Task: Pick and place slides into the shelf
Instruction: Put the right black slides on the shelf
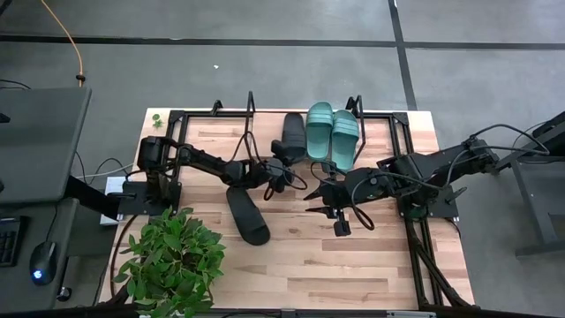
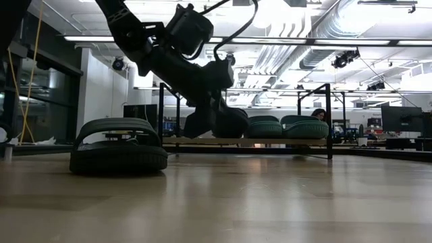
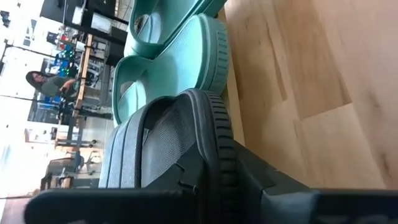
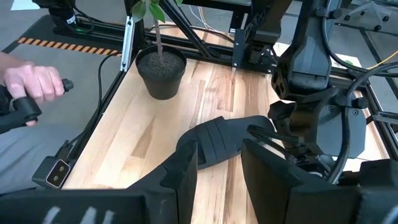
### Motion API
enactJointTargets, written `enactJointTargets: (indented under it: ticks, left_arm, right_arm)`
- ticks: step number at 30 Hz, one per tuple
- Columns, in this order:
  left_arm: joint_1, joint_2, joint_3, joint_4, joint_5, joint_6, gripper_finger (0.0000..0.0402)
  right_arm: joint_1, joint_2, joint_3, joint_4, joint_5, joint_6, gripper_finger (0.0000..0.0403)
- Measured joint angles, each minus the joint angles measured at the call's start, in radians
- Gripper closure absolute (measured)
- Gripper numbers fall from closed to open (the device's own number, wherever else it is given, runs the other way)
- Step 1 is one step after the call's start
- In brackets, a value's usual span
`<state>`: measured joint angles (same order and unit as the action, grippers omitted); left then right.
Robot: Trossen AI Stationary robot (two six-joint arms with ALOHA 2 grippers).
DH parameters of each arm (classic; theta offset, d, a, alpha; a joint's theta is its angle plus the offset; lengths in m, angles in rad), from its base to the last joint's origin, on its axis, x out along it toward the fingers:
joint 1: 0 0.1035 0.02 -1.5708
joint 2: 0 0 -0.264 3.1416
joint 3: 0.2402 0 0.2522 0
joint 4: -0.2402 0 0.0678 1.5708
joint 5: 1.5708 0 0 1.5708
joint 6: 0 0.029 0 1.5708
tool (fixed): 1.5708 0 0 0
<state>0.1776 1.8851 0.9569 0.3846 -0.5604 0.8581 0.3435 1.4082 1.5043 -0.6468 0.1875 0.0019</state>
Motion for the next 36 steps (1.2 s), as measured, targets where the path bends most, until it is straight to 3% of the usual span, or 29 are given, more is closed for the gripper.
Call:
enactJointTargets:
  ticks: [17, 36]
  left_arm:
    - [-0.001, 0.0, 0.0, -0.007, 0.085, -0.026, 0.0323]
    - [-0.001, 0.0, 0.0, -0.044, 0.082, -0.045, 0.0123]
  right_arm:
    - [0.0, 0.0, 0.0, 0.008, -0.001, 0.001, 0.0285]
    - [0.0, 0.012, 0.0, 0.009, -0.02, 0.002, 0.0285]
